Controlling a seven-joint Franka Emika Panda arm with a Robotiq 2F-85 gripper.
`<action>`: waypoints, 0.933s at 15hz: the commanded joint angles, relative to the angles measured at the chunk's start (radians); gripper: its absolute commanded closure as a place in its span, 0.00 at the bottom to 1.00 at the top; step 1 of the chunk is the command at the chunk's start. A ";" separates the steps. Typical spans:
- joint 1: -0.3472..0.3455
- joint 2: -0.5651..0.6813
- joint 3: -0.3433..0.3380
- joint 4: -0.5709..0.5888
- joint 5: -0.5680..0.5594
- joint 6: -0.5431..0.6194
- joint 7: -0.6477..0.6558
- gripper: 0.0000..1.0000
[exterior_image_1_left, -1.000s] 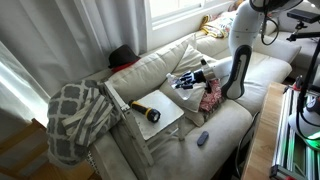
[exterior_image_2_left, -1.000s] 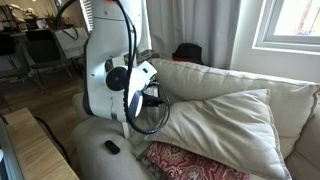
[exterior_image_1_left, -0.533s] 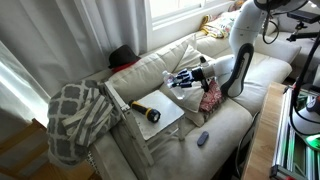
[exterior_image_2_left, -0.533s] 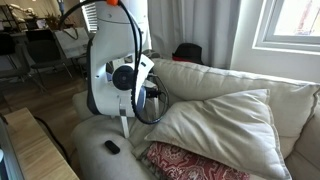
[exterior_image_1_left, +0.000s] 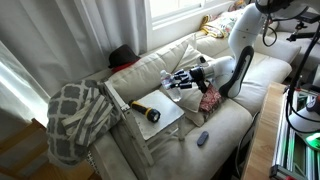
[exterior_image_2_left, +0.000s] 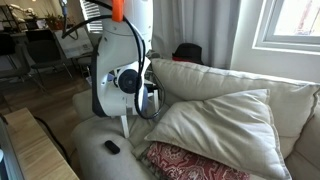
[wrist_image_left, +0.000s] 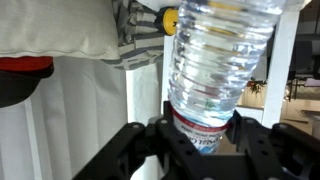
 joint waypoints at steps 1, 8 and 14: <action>0.032 -0.004 -0.025 0.008 0.016 0.025 0.010 0.51; 0.014 0.085 0.028 0.079 -0.062 0.030 0.019 0.76; -0.021 0.191 0.124 0.174 -0.167 0.029 -0.008 0.76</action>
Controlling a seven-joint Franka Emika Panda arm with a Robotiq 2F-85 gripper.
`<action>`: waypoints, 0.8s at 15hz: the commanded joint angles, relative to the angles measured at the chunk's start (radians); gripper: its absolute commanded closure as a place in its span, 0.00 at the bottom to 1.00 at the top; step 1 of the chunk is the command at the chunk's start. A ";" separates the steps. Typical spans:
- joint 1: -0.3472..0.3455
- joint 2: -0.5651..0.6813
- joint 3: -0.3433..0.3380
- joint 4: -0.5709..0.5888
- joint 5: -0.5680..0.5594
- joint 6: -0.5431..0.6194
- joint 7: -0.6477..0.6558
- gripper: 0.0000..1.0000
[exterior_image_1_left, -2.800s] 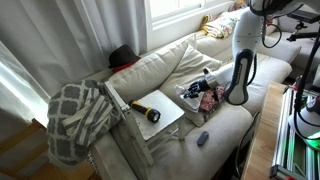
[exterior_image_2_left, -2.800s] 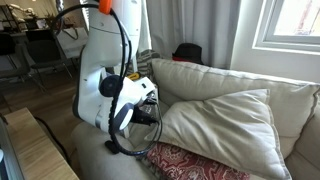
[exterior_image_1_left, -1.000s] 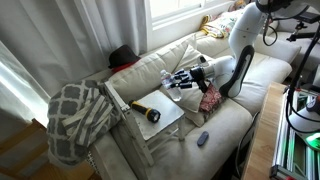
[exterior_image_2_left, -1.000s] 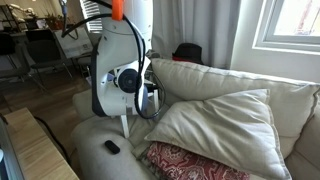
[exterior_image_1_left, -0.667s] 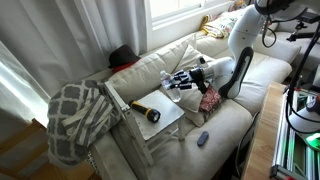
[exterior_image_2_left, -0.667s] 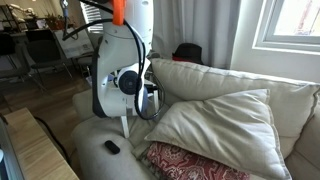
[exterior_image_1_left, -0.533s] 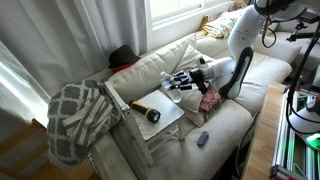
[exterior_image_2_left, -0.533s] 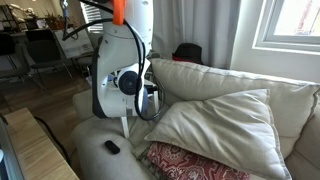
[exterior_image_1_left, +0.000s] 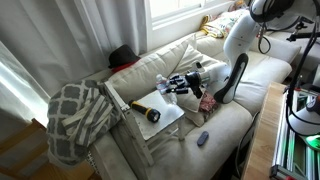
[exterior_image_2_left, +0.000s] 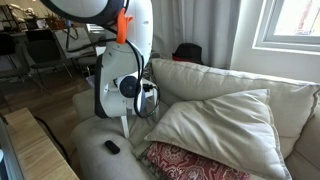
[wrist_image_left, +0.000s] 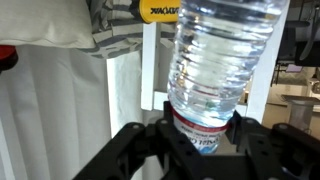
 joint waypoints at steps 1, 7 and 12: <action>-0.030 0.092 0.063 0.093 -0.101 0.030 0.006 0.76; -0.062 0.224 0.134 0.229 -0.221 0.029 -0.003 0.76; -0.066 0.169 0.137 0.175 -0.180 0.028 -0.020 0.76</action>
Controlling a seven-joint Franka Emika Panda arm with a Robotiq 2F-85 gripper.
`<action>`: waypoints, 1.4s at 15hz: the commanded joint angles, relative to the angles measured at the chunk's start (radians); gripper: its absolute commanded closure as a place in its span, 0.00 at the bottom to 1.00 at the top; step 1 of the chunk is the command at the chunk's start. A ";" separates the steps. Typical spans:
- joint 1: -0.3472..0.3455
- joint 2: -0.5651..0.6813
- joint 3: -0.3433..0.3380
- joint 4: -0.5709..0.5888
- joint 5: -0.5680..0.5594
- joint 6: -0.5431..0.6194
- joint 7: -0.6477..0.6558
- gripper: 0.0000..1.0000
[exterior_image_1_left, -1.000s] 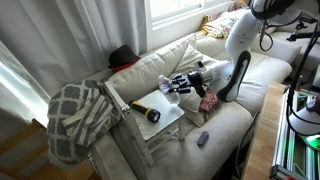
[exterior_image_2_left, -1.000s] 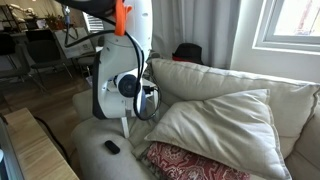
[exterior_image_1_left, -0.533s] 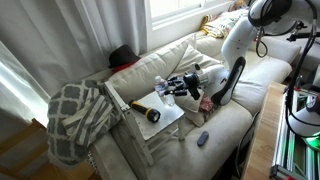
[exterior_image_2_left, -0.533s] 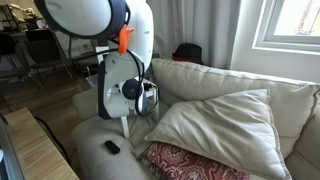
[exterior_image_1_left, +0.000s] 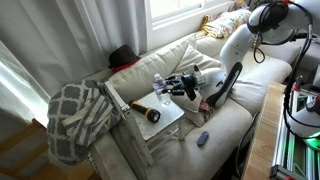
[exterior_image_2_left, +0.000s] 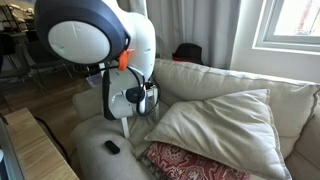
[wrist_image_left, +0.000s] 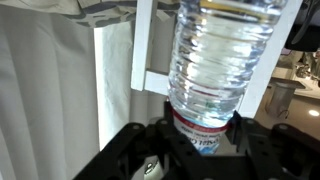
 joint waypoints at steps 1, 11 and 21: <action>-0.017 -0.006 0.019 -0.010 0.004 0.028 -0.020 0.76; 0.032 -0.008 -0.046 -0.014 0.055 0.029 0.005 0.76; 0.048 -0.006 -0.080 -0.049 0.128 0.028 -0.026 0.76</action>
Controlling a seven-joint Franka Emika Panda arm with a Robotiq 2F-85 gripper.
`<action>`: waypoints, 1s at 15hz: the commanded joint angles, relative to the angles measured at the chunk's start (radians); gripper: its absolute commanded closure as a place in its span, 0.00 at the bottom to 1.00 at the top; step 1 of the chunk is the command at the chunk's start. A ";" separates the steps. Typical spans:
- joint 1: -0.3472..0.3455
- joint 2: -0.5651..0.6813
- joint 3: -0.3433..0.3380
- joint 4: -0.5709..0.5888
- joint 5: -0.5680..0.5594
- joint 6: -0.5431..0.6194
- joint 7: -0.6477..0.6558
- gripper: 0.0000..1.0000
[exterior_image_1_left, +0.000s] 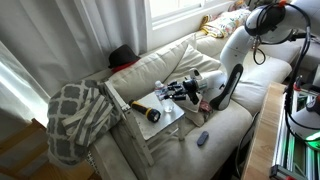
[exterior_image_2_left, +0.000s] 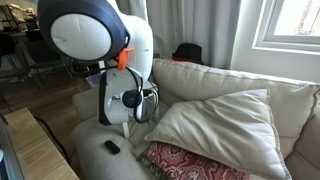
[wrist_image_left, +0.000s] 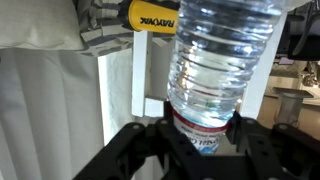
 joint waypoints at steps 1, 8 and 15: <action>0.002 -0.002 -0.006 -0.024 0.049 0.027 -0.026 0.76; -0.024 -0.002 0.011 -0.049 0.044 0.018 -0.026 0.76; -0.036 -0.002 0.050 -0.074 0.002 0.021 -0.017 0.76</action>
